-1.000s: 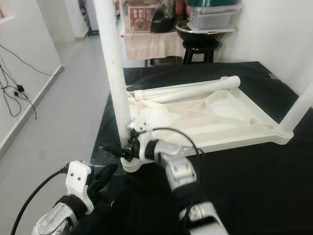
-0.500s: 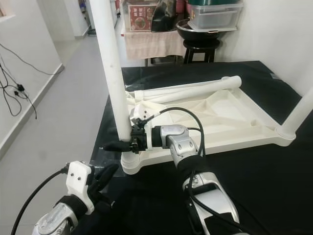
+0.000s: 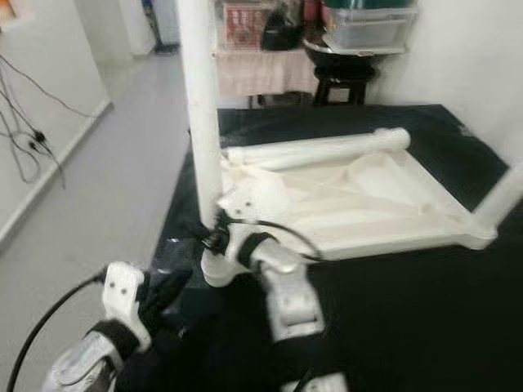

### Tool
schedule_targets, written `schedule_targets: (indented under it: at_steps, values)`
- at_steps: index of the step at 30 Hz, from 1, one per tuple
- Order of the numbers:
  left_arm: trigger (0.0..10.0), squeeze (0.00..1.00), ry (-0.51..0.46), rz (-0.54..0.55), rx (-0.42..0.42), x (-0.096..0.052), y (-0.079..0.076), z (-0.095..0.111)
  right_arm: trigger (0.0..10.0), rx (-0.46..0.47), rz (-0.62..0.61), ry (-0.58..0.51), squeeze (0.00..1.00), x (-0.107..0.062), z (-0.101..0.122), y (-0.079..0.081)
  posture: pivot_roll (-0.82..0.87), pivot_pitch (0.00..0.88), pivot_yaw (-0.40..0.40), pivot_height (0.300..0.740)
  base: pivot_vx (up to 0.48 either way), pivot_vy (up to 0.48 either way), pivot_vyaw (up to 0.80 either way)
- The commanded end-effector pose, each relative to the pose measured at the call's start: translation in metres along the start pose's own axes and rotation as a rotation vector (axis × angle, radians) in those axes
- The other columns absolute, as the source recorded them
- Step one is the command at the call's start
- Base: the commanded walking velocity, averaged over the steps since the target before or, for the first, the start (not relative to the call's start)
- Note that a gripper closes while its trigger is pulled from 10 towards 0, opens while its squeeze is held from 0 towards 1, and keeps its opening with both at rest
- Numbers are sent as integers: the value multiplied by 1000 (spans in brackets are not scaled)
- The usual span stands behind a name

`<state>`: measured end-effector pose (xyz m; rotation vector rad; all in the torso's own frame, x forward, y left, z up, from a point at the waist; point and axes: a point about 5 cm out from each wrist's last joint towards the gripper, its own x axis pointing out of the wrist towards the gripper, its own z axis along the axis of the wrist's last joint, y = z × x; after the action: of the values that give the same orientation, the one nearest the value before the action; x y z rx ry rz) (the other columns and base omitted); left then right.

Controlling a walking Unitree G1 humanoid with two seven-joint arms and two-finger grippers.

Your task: Building children table

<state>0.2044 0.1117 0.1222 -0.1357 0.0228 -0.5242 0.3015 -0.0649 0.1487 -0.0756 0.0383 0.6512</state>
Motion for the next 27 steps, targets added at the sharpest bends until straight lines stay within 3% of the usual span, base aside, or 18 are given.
schedule_targets:
  at_steps: [1,4,7,8,9,10,11,15,16,17,18,19,20,27]
  values:
    - [10000,0,17,17,9,-3,5,0,0,56,-36,136,0,-3,-24,-14,-81,47,60,740,0,0,0]
    - [10000,0,15,8,16,-1,6,2,0,115,10,162,0,3,-27,-16,-52,60,47,740,0,0,0]
    - [10000,0,5,13,13,0,7,4,0,100,66,177,0,7,-24,-11,-62,60,54,740,0,0,0]
    - [10000,0,-4,20,12,0,8,5,10000,107,77,152,0,10,-19,-11,-61,62,54,740,0,0,0]
    - [10000,0,-10,26,11,1,8,6,10000,117,79,134,0,11,-16,-11,-59,62,52,740,0,0,0]
    - [10000,0,-17,27,11,2,9,7,10000,125,124,113,1000,12,-10,-10,-54,60,50,740,0,0,0]
    - [10000,0,-32,21,21,3,8,10,10000,125,256,70,1000,13,2,-6,-51,55,46,740,0,0,0]
    - [10000,0,-46,16,34,5,7,12,10000,95,403,-4,1000,16,20,-11,-51,45,45,740,0,0,0]
    - [10000,0,-52,17,36,6,7,13,10000,53,474,-17,863,16,25,-14,-51,45,45,740,0,0,0]
    - [10000,0,-52,17,36,6,7,13,10000,53,474,-17,863,16,25,-14,-51,45,45,740,0,0,0]
    - [10000,0,-66,17,36,7,7,15,10000,36,577,-16,16,16,30,-18,-47,41,40,740,0,0,0]
    - [10000,0,-66,17,36,7,7,15,10000,36,577,-16,16,16,30,-18,-47,41,40,740,0,0,0]
    - [10000,0,-76,19,39,11,7,16,10000,-28,730,-6,0,18,39,-28,-46,32,34,740,0,0,0]
    - [10000,0,-60,18,64,13,7,14,10000,-31,860,34,0,23,43,-34,-34,24,32,740,0,0,0]
